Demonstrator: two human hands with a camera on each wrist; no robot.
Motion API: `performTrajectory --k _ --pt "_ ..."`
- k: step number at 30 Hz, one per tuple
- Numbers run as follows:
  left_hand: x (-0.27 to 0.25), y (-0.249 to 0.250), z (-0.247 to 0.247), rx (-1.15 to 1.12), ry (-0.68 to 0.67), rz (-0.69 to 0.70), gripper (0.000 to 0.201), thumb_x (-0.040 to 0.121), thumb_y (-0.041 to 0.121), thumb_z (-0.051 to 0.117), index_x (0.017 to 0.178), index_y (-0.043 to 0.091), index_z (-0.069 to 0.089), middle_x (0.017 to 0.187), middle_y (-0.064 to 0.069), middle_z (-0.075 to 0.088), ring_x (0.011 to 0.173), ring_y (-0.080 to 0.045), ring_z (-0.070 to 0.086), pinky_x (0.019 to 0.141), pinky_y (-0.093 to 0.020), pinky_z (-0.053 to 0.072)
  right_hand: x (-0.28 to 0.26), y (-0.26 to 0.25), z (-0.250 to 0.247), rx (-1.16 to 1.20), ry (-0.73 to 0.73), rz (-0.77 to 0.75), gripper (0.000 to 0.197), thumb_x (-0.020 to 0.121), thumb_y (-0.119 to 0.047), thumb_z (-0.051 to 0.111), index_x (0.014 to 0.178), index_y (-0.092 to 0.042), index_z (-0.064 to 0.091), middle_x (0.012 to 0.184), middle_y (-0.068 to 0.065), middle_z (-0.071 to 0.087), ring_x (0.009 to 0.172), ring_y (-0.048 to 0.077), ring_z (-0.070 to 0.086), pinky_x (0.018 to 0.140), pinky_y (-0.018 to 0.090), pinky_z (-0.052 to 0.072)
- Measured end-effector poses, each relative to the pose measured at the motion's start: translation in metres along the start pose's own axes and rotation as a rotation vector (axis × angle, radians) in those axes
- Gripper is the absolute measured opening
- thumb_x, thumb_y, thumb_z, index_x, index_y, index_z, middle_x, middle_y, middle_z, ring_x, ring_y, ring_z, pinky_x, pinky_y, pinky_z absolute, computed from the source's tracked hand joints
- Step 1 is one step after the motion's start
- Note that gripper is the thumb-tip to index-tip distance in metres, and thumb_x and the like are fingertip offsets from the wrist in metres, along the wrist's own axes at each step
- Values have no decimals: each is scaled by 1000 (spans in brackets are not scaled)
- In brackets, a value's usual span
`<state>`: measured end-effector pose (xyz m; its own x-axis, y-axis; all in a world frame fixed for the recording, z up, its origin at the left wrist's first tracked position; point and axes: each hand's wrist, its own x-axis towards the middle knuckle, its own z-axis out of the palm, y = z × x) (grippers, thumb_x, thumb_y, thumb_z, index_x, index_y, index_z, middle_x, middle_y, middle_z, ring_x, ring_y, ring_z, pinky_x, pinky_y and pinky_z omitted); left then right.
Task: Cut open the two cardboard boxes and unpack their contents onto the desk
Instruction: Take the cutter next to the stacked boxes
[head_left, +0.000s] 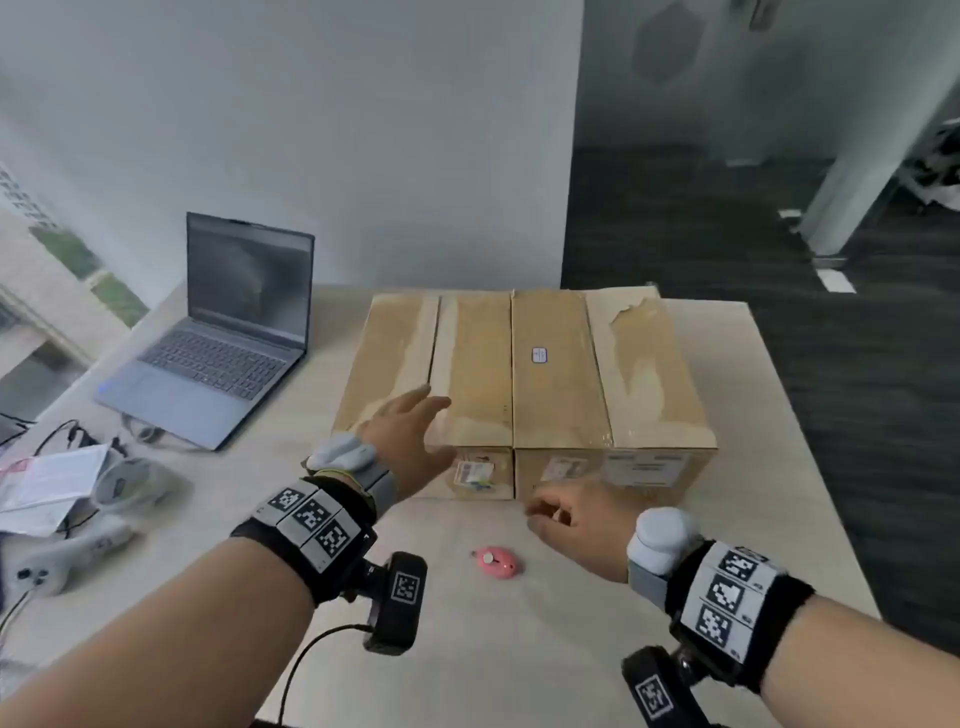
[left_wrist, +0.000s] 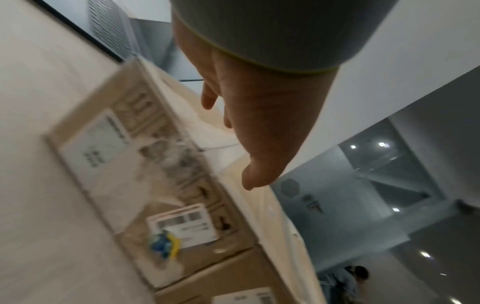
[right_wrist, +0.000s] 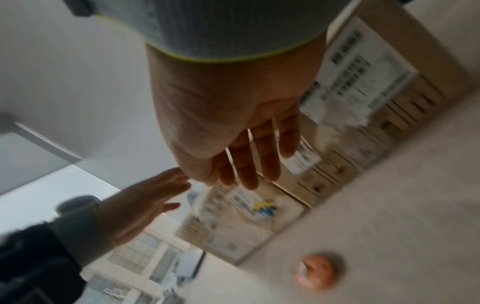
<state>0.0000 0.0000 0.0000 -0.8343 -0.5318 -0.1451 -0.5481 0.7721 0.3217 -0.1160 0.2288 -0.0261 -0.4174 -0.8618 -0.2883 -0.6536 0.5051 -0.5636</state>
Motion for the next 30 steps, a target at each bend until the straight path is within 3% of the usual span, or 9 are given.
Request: performTrajectory --k 2,5,10,14,19,23,26,28,30 --pt "-3 -9 14 62 -79 -73 76 93 53 59 158 39 22 170 10 9 156 -22 14 124 -51 21 10 9 29 -26 -49 26 32 95 -50 48 119 -36 65 109 -17 62 98 8 59 79 22 43" --pt "-17 -28 33 132 -112 -86 81 94 56 56 160 38 12 171 8 1 157 -20 2 126 -48 10 24 18 79 -18 -134 65 50 91 -66 38 120 -33 63 119 -10 57 97 14 56 88 29 44" --pt "-24 -38 37 156 -74 -53 78 93 57 56 158 40 17 170 9 7 157 -19 6 124 -48 11 50 18 127 -17 -140 116 42 93 -66 40 75 -29 46 98 -2 50 86 23 56 79 36 45" --pt "-24 -53 37 178 -38 -36 73 89 57 57 154 46 26 165 11 22 152 -21 19 119 -51 21 59 18 154 -70 -143 159 45 91 -70 39 89 -27 54 104 -2 52 89 24 59 87 40 51" --pt "-9 -59 33 155 -12 1 65 85 62 58 144 43 40 150 8 39 141 -25 33 112 -48 30 55 19 161 7 -210 180 25 92 -39 57 75 -30 39 95 -2 58 85 24 57 75 36 49" --pt "17 -63 31 89 -36 23 73 86 69 53 150 43 32 164 4 22 150 -25 21 117 -53 24 41 13 148 -15 -326 190 14 98 -30 51 87 -24 48 106 2 62 92 25 57 77 34 42" --pt "28 -64 39 158 -101 69 75 87 78 40 152 47 20 171 4 1 157 -24 2 121 -57 13 25 0 131 42 -45 58 12 95 -34 59 87 -25 61 109 -4 59 102 22 53 90 37 43" --pt "28 -61 50 226 -124 105 82 84 84 27 154 45 11 171 2 -5 157 -25 -5 123 -58 6 16 -5 113 -27 291 -3 14 92 -40 61 95 -27 67 124 -8 56 116 17 45 96 37 38" --pt "24 -59 59 287 -124 106 89 82 86 19 157 42 1 171 1 -10 157 -26 -10 123 -59 2 13 -9 93 -118 465 -38 17 90 -43 57 92 -29 65 147 -7 46 138 17 33 103 42 29"
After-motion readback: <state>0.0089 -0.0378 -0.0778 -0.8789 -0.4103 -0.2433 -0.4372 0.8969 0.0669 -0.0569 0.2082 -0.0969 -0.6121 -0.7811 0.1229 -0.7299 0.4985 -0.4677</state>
